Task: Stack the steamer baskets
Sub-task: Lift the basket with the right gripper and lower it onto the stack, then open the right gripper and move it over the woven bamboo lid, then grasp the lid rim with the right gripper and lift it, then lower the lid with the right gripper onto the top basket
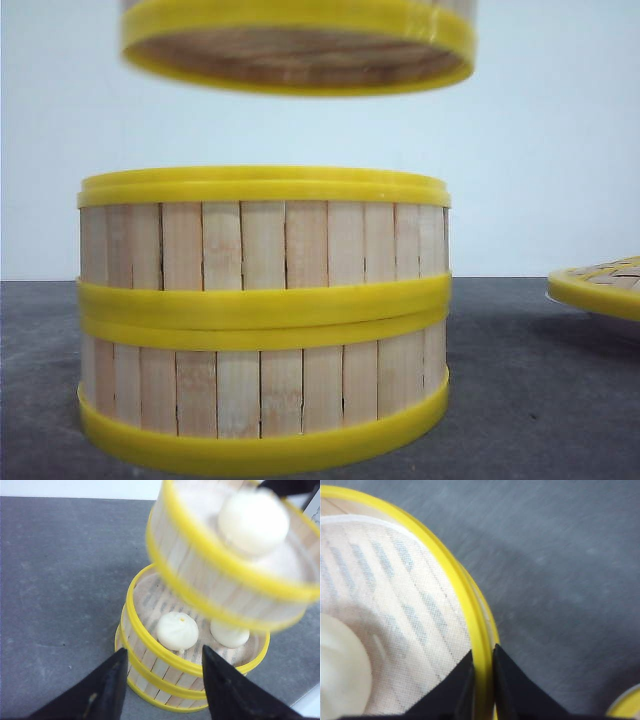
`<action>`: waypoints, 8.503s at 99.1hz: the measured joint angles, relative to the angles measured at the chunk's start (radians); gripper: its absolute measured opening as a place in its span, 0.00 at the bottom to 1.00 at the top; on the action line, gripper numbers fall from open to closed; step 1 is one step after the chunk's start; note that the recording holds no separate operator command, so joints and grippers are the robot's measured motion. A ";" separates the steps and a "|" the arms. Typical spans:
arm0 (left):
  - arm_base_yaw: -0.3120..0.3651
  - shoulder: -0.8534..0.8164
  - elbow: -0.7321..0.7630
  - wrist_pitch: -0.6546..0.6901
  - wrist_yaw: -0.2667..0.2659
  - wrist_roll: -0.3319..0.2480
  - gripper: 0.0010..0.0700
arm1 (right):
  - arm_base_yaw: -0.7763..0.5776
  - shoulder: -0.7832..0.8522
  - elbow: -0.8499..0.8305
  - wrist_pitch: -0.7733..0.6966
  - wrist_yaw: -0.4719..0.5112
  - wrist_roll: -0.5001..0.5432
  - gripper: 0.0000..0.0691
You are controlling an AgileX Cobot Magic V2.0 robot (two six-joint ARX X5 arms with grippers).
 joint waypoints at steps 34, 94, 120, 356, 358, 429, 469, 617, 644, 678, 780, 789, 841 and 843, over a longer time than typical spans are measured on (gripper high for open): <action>0.000 0.000 0.000 0.000 0.026 0.000 0.38 | 0.046 0.000 -0.119 0.089 0.073 0.024 0.05; 0.000 0.000 0.000 -0.001 0.027 0.000 0.38 | 0.065 0.079 -0.129 0.124 0.050 0.051 0.04; 0.000 0.000 0.000 0.000 0.027 0.000 0.38 | 0.065 0.081 -0.129 0.126 0.069 0.051 0.04; 0.000 0.000 0.000 0.045 0.027 0.019 0.38 | -0.441 -0.329 -0.208 -0.069 0.196 0.023 0.59; 0.000 0.000 0.000 0.045 0.027 0.019 0.38 | -0.451 -0.329 -0.226 -0.060 0.193 0.023 0.59; 0.000 0.000 0.000 0.045 0.027 0.019 0.38 | -0.584 -0.081 -0.482 0.175 0.136 0.055 0.39; 0.000 0.000 0.000 0.042 0.027 0.019 0.38 | -0.610 -0.010 -0.482 0.206 0.167 0.061 0.32; 0.000 0.000 0.000 0.045 0.027 0.019 0.38 | -0.572 -0.094 -0.268 0.096 0.098 0.061 0.08; 0.000 0.000 0.000 0.045 0.027 0.019 0.38 | -0.395 -0.124 0.015 -0.050 -0.058 0.058 0.08; 0.000 0.000 0.000 0.045 0.027 0.019 0.38 | -0.023 -0.115 0.210 -0.114 -0.065 0.056 0.07; 0.000 0.000 0.000 0.044 0.027 0.019 0.38 | 0.328 0.083 0.211 -0.193 0.098 -0.033 0.07; 0.000 0.000 0.000 0.044 0.027 0.019 0.38 | 0.328 0.089 0.211 -0.191 0.098 -0.037 0.07; 0.000 0.000 0.000 0.021 0.027 0.018 0.38 | 0.329 0.140 0.214 -0.195 0.098 -0.056 0.07; 0.000 0.000 0.000 0.021 0.027 0.018 0.38 | 0.329 0.141 0.214 -0.195 0.099 -0.056 0.07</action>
